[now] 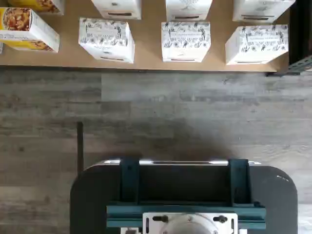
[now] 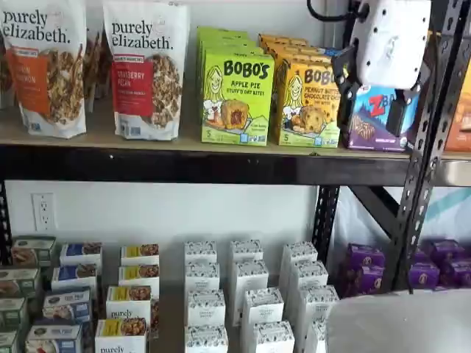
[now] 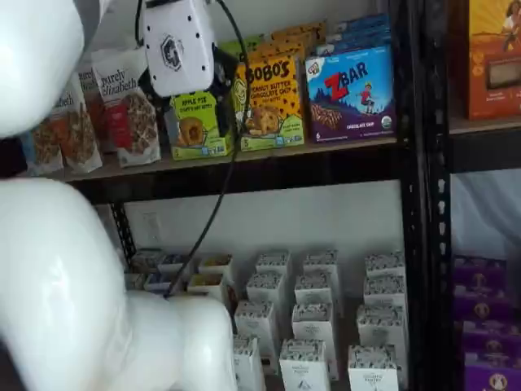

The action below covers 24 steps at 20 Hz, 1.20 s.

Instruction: Pick the green box on the top shelf, the fourth from the left

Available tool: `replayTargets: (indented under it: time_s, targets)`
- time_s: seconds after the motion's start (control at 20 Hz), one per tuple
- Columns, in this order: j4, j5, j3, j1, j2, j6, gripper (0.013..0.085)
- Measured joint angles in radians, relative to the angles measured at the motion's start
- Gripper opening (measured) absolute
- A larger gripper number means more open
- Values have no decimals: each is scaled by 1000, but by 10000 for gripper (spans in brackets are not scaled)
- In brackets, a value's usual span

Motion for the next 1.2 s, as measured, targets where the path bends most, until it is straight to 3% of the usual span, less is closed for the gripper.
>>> replayTargets:
  time_s: [0.2,0.55,1.2]
  targets:
    - [57,-62,34,-52,-38,-32,850]
    - [56,-75,38,-43,-41,-25,850]
    - [14,-192,16,62,3,60,850]
